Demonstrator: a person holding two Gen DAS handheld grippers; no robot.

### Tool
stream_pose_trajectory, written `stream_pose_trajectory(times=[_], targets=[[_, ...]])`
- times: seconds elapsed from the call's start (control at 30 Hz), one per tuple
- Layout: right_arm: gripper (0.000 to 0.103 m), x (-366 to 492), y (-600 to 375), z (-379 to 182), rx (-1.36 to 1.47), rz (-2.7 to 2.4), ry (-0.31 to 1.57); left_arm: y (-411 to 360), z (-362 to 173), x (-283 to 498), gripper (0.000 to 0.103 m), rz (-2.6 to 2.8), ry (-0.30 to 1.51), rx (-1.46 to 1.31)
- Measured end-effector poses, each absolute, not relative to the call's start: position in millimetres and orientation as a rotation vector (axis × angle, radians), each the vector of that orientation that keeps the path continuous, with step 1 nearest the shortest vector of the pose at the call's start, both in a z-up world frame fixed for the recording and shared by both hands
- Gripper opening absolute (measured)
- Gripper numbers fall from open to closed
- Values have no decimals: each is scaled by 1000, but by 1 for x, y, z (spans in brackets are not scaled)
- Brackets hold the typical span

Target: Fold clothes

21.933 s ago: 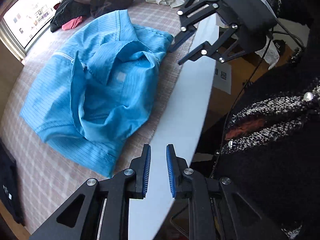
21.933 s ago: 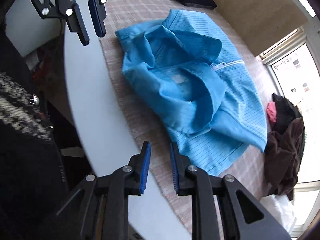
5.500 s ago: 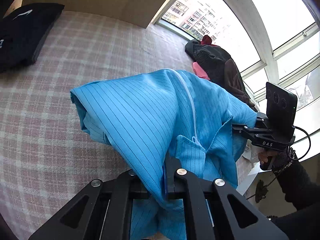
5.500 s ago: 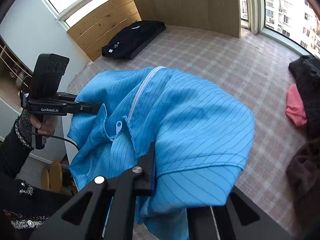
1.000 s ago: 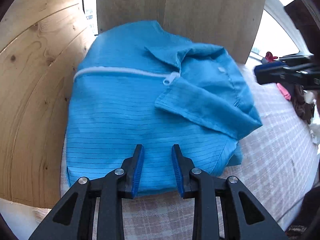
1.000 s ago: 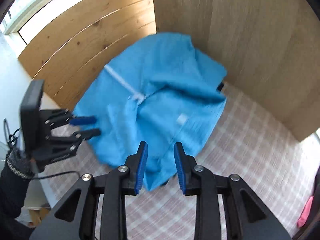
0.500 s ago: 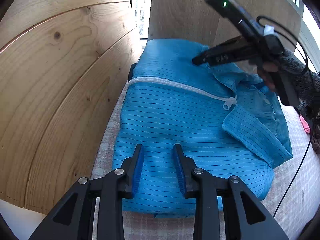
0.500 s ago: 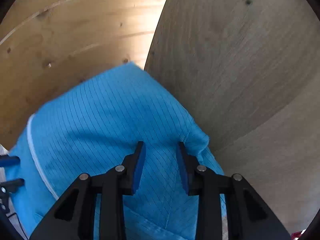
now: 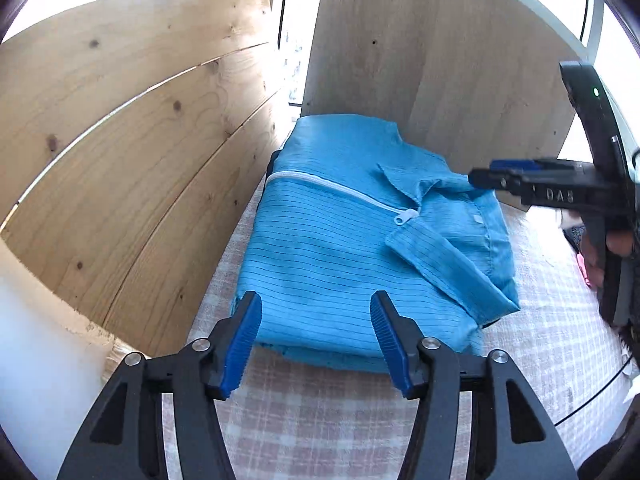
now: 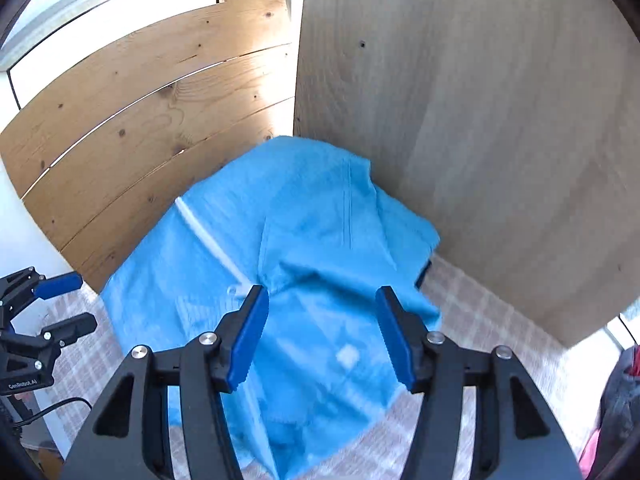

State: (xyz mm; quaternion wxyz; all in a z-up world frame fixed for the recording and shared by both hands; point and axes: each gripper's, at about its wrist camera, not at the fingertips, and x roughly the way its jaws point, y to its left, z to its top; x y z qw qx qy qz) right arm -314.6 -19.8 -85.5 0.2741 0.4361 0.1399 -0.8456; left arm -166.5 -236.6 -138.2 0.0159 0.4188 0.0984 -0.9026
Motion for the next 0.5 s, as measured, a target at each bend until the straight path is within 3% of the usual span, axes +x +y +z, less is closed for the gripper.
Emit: stream_pose_trajectory(times=[0.07, 0.17, 0.33, 0.43, 0.5], targets=[[55, -295, -7, -89, 1206, -2297, 323, -223, -129, -159, 75, -2807, 279, 1300], [57, -272, 8, -93, 1250, -2364, 284, -200, -114, -144, 77, -2790, 197, 1282], [59, -229, 50, -86, 1363, -2434, 160, -169, -99, -110, 81, -2749, 303, 1331], [59, -200, 73, -76, 1349, -2480, 127, -151, -92, -94, 102, -2715, 280, 1321], [59, -181, 85, -70, 1333, -2518, 107, -139, -87, -85, 102, -2729, 223, 1331]])
